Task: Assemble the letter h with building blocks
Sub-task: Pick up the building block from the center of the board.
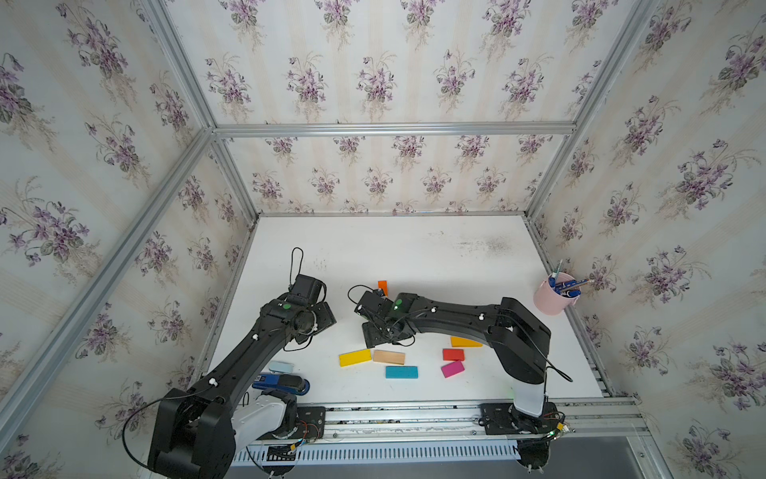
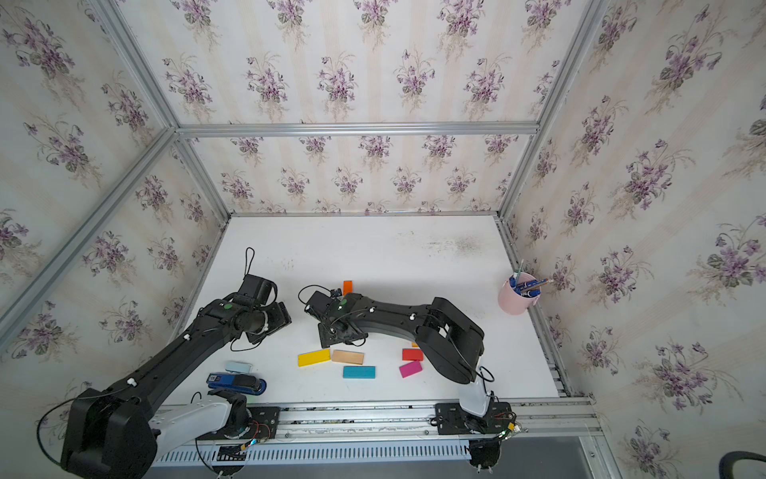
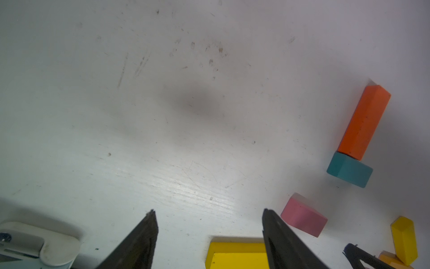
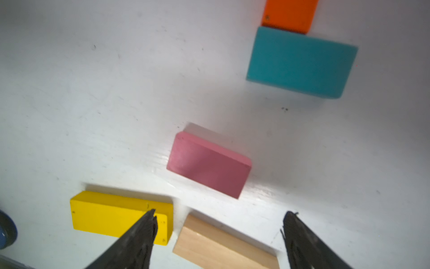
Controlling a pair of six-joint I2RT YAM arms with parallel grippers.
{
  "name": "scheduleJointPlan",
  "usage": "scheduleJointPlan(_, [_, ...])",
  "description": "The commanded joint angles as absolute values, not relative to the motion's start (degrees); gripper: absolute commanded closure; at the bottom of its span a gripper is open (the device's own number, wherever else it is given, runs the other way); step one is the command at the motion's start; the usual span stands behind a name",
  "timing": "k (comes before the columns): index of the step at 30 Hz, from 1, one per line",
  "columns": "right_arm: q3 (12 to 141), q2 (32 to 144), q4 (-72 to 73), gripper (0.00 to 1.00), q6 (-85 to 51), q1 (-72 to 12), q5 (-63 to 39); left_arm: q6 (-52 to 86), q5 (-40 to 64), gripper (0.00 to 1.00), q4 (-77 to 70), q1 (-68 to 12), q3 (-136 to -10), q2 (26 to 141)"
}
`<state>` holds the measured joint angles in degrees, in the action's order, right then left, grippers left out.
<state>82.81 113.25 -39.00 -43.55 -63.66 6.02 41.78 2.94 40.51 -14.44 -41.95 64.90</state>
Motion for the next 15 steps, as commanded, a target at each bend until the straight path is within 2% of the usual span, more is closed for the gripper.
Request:
scheduleJointPlan(1, [88.37, 118.2, -43.52, 0.13, -46.14, -63.61, 7.92, 41.66, 2.33, 0.26, 41.11, -14.41, -42.7, 64.47])
scheduleJointPlan(7, [93.23, 123.18, -46.92, 0.14, -50.01, -63.27, 9.61, 41.28, 2.11, 0.26, 41.18, -14.34, -42.71, 64.77])
scheduleJointPlan(15, [90.45, 122.72, -45.97, 0.23, -51.33, -63.04, 9.45, 41.1, 2.2, 0.26, 40.35, -14.41, -42.54, 65.44])
